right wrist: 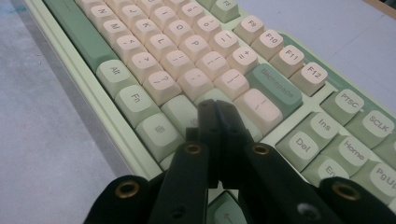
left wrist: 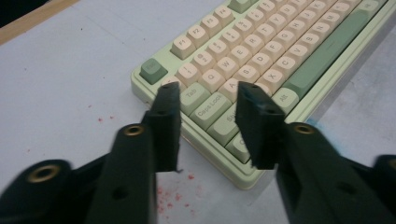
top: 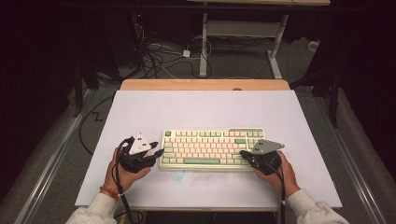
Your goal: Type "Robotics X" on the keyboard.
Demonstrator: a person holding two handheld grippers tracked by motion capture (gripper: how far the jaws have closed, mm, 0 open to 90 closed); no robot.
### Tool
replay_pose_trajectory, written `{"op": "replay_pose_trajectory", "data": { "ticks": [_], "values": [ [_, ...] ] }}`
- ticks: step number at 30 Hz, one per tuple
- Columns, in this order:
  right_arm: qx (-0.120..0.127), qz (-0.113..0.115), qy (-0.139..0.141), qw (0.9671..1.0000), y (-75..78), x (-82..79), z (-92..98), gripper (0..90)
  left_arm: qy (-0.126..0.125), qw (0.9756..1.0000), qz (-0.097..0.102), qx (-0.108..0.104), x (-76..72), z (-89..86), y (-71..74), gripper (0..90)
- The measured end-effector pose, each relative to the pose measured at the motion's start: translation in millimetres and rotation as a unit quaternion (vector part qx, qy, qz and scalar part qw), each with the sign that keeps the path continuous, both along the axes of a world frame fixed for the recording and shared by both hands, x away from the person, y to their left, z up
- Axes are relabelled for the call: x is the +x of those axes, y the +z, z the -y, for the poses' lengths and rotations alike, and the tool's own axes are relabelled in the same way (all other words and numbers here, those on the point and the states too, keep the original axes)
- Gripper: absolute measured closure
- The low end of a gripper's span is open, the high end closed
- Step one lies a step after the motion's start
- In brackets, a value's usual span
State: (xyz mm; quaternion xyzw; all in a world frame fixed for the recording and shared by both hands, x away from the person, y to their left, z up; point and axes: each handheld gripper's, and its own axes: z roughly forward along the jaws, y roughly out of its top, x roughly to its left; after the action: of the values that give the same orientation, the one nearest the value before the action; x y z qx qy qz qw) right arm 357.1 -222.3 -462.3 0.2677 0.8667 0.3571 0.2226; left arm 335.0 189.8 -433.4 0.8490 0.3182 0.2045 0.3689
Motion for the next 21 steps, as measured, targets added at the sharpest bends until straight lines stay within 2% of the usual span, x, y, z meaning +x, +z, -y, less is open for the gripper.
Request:
{"op": "replay_pose_trajectory", "data": {
  "ticks": [3,6,11,16,21],
  "values": [
    [0.001,0.000,-0.001,1.0000,-0.2,-0.6,0.3,90.0,-0.004,1.0000,-0.001,0.003,1.5,1.4,1.2,78.8],
    [0.003,0.000,-0.004,1.0000,-0.5,-1.4,0.4,90.0,-0.013,0.9998,-0.014,0.003,6.2,4.1,2.4,88.0],
    [0.001,0.003,-0.003,1.0000,-0.5,-2.5,1.2,90.0,-0.018,0.9994,-0.027,0.012,12.6,10.5,2.3,88.3],
    [0.000,0.004,-0.004,1.0000,-0.4,-3.2,1.5,90.0,-0.029,0.9986,-0.035,0.029,22.6,26.3,1.6,88.3],
    [-0.004,0.007,-0.004,1.0000,-0.4,-4.3,1.3,90.0,-0.045,0.9976,-0.038,0.036,35.2,47.0,2.0,88.3]
  ]
}}
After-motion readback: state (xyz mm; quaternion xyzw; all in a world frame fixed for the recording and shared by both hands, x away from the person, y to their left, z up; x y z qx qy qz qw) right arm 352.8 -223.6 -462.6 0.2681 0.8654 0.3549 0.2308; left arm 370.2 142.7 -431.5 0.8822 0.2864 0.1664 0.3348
